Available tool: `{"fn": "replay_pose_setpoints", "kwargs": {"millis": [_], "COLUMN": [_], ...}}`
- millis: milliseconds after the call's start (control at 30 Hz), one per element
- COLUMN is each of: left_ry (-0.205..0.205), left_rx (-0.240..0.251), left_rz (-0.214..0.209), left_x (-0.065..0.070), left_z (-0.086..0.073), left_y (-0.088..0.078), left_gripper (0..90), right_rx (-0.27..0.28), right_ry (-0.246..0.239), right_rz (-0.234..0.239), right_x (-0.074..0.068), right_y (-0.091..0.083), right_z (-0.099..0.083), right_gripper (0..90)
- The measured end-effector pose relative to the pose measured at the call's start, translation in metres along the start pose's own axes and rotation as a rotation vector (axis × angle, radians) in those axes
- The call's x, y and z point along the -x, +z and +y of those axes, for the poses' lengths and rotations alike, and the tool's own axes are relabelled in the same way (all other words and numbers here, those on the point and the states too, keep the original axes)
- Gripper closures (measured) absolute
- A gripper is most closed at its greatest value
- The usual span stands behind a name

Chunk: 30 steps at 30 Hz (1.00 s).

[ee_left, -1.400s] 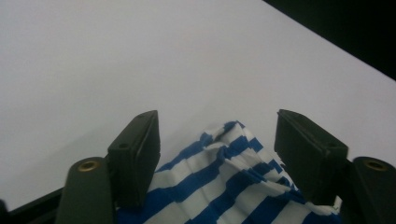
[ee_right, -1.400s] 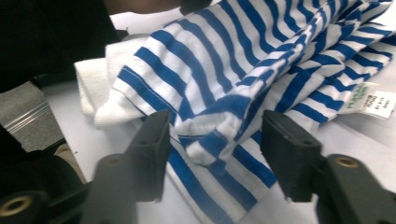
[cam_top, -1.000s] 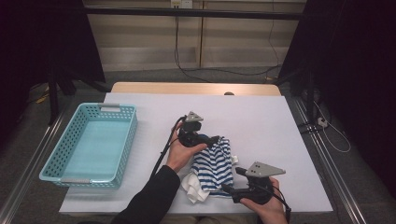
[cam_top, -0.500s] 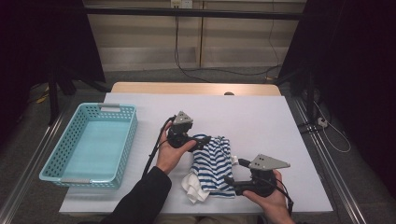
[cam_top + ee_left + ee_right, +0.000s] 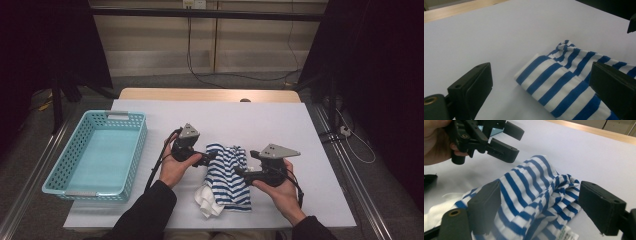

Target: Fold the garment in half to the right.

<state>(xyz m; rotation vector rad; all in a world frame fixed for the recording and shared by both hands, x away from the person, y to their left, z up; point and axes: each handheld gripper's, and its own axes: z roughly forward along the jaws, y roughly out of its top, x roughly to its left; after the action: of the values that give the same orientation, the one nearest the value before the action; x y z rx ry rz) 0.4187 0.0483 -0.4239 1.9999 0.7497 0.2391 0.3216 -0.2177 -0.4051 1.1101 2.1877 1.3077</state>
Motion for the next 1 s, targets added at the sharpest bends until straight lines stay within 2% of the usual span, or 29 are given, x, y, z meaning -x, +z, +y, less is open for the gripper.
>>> {"fn": "replay_pose_setpoints", "kwargs": {"millis": [100,133,200,267,300,333,400,500,567,600,667,800,867,967,1000], "left_ry": [-0.021,-0.004,-0.018,-0.005,-0.012,-0.027,-0.024,-0.03,-0.031,-0.031,-0.038,-0.053,-0.038,-0.037,-0.03], "left_rx": [0.002,-0.007,-0.001,-0.008,-0.015,-0.006,-0.013,-0.003,-0.003,-0.007,-0.007,0.006,0.003,-0.004,-0.01], "left_rz": [-0.002,-0.005,-0.006,-0.005,-0.005,-0.012,-0.011,-0.006,-0.005,-0.001,0.004,0.012,0.022,0.038,0.044], "left_x": [-0.001,-0.001,0.0,-0.001,-0.001,-0.001,-0.002,-0.004,-0.005,-0.006,-0.008,-0.009,-0.011,-0.012,-0.013], "left_z": [0.0,0.0,-0.002,-0.002,-0.002,-0.002,-0.002,-0.002,-0.003,-0.003,-0.003,-0.003,-0.003,-0.003,-0.003], "left_y": [0.001,0.001,0.002,0.002,0.003,0.003,0.003,0.003,0.003,0.003,0.004,0.006,0.008,0.012,0.013], "left_gripper": [5.1,5.1,5.0,4.9,4.9,4.7,4.5,4.5,4.7,4.9,4.9,5.5,5.5,5.4,5.4], "right_rx": [-0.023,-0.027,-0.03,-0.028,-0.031,-0.034,-0.04,-0.059,-0.064,-0.081,-0.095,-0.095,-0.107,-0.141,-0.151], "right_ry": [-0.007,-0.007,-0.012,-0.017,-0.02,-0.018,0.0,0.003,0.002,0.001,0.007,0.016,0.005,-0.01,-0.001], "right_rz": [0.001,-0.001,-0.006,-0.008,-0.017,-0.016,-0.019,-0.015,-0.021,-0.029,-0.044,-0.076,-0.083,-0.112,-0.109], "right_x": [0.0,0.0,0.002,0.003,0.008,0.009,0.014,0.019,0.019,0.022,0.026,0.033,0.035,0.037,0.037], "right_y": [0.009,0.011,0.015,0.016,0.021,0.022,0.028,0.036,0.038,0.043,0.048,0.056,0.061,0.068,0.07], "right_z": [-0.001,-0.001,0.001,0.002,0.007,0.008,0.012,0.013,0.013,0.013,0.014,0.022,0.025,0.024,0.023], "right_gripper": [19.7,20.2,23.0,23.1,27.6,29.4,30.3,35.4,35.8,39.4,40.6,45.2,47.7,51.0,51.0]}}
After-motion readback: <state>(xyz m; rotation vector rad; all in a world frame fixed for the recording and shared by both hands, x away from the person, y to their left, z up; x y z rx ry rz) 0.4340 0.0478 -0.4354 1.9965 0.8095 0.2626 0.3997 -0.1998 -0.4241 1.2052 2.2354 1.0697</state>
